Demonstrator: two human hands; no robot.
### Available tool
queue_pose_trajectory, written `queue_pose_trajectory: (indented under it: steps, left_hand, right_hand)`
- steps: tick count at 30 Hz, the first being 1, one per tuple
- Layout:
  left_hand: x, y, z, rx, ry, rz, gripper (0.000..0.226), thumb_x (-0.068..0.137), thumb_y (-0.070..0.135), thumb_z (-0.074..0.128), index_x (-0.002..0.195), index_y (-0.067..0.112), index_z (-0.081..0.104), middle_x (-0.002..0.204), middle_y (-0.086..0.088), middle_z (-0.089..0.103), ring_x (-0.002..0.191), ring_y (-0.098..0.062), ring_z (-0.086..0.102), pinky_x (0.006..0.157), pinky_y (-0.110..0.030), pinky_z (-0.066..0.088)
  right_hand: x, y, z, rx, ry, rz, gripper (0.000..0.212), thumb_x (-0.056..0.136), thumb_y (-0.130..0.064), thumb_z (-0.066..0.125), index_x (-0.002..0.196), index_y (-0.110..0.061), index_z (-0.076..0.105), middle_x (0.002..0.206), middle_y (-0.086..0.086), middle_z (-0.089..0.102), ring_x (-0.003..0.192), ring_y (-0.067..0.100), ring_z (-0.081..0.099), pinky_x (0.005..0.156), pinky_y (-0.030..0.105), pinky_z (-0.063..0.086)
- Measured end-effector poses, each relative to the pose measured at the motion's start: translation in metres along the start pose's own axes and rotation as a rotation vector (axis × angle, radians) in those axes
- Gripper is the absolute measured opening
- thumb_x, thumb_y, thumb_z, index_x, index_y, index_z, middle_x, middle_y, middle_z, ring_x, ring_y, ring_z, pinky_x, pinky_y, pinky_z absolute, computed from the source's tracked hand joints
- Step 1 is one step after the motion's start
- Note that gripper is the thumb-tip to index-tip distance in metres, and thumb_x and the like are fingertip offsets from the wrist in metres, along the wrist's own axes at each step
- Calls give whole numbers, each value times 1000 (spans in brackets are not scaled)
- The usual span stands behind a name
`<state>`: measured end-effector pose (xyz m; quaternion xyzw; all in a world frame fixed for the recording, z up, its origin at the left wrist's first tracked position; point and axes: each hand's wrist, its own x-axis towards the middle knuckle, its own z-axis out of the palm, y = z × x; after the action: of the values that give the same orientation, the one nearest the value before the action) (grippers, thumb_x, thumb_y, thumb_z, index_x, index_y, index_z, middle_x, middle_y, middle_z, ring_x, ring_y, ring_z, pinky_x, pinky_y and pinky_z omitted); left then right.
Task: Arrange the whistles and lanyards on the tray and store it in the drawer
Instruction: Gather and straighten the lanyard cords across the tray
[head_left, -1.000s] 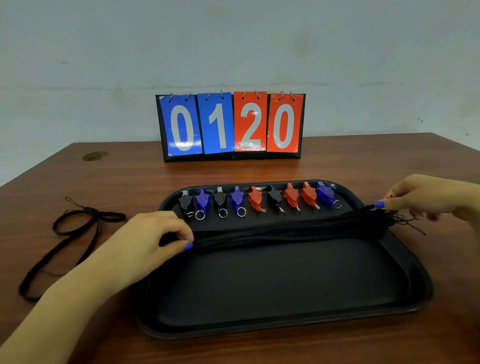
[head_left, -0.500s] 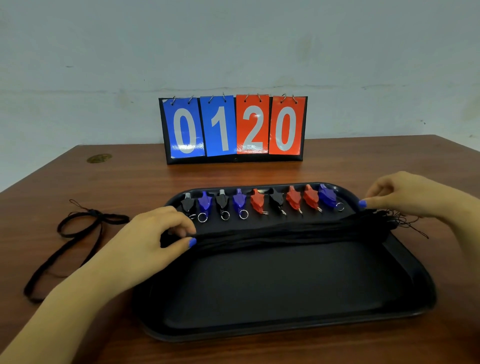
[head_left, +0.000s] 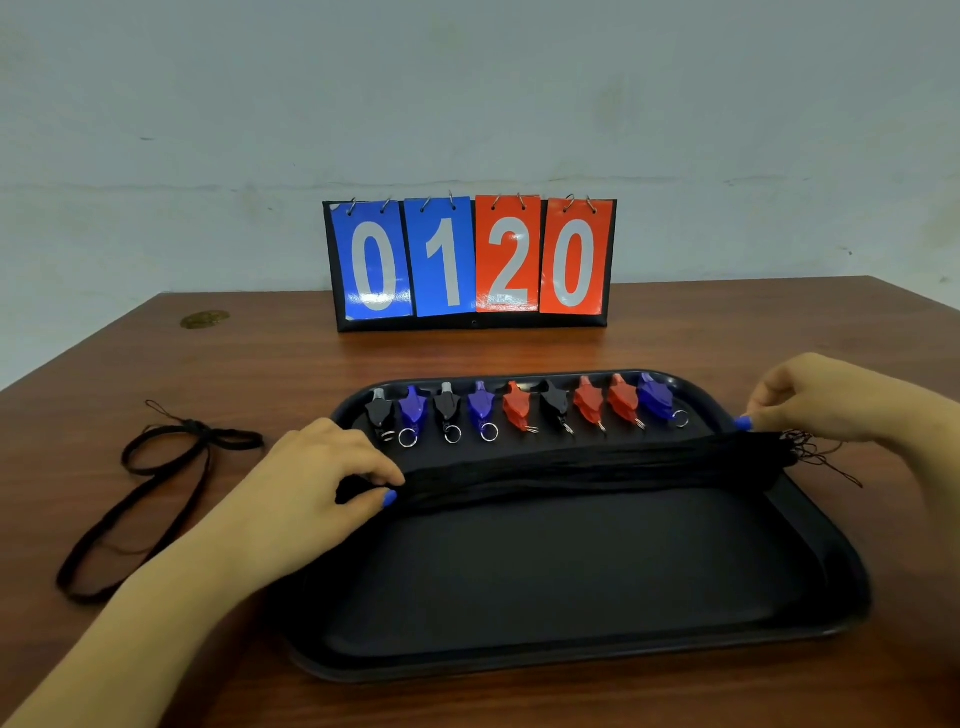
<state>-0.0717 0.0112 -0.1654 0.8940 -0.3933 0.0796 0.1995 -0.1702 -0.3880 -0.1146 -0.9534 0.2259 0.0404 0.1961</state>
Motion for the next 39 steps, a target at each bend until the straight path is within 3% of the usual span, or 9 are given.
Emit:
queue_pose_trajectory:
  steps: [4, 8, 10, 12, 15, 20, 25, 32, 39]
  left_hand:
    - [-1, 4, -2, 1, 33, -2, 31, 69, 56, 41, 83, 42, 65, 73, 28, 58, 88, 5, 47, 74, -34, 43]
    - [-3, 1, -18, 54, 89, -61, 36, 75, 58, 35, 84, 41, 66, 78, 23, 60, 78, -1, 51, 71, -36, 44]
    - [-6, -10, -31, 125, 181, -126, 34, 79, 51, 40, 88, 34, 67, 79, 16, 63, 73, -12, 54, 68, -39, 46]
    - [-12, -26, -43, 198, 261, -280, 15, 84, 31, 54, 90, 28, 67, 80, 7, 63, 72, -16, 54, 67, -38, 47]
    - [-22, -53, -53, 223, 299, -545, 19, 84, 11, 57, 87, 29, 63, 83, -1, 59, 76, -23, 52, 69, -38, 46]
    - [-29, -79, -49, 177, 289, -786, 19, 89, 23, 51, 102, 30, 62, 109, -11, 63, 103, -35, 55, 86, -45, 45]
    - [-13, -70, -27, 268, 233, -892, 45, 91, 50, 41, 128, 26, 49, 128, -14, 53, 118, -39, 43, 94, -50, 35]
    - [-8, -68, -22, 222, 353, -873, 23, 88, 29, 57, 110, 29, 59, 106, 3, 65, 107, -26, 52, 81, -36, 23]
    - [-13, -52, -30, 115, 597, -689, 33, 87, 14, 56, 119, 23, 56, 90, 7, 62, 73, -20, 57, 86, -48, 46]
  right_hand:
    - [4, -2, 4, -58, 78, 19, 11, 84, -19, 65, 73, -18, 64, 81, 1, 67, 79, 19, 60, 76, 34, 46]
    - [-6, -29, 17, -34, 515, -38, 14, 86, -29, 57, 73, -24, 56, 88, 2, 61, 83, 28, 59, 74, 36, 47]
    - [-17, -53, 29, -7, 592, -145, 9, 87, -30, 54, 80, -24, 57, 89, 2, 59, 79, 26, 58, 69, 32, 43]
    - [-30, -78, 43, 8, 504, -308, 6, 88, -31, 54, 84, -28, 56, 87, -6, 54, 75, 13, 55, 67, 28, 42]
    - [-52, -106, 62, 15, 318, -496, 5, 88, -33, 54, 83, -35, 54, 76, -17, 49, 69, 0, 49, 62, 14, 38]
    - [-66, -114, 77, -53, 228, -631, 3, 88, -38, 52, 86, -38, 54, 70, -13, 48, 65, 1, 48, 60, 14, 39]
    - [-63, -111, 79, -60, 198, -620, 4, 88, -38, 52, 87, -37, 55, 64, -12, 45, 61, 1, 46, 56, 15, 34]
    - [-61, -111, 79, -45, 201, -643, 5, 88, -39, 52, 85, -37, 56, 64, -9, 49, 64, 4, 50, 56, 15, 36]
    - [-59, -111, 80, -23, 190, -653, 4, 88, -38, 51, 86, -38, 55, 66, -10, 52, 66, 3, 52, 57, 15, 38]
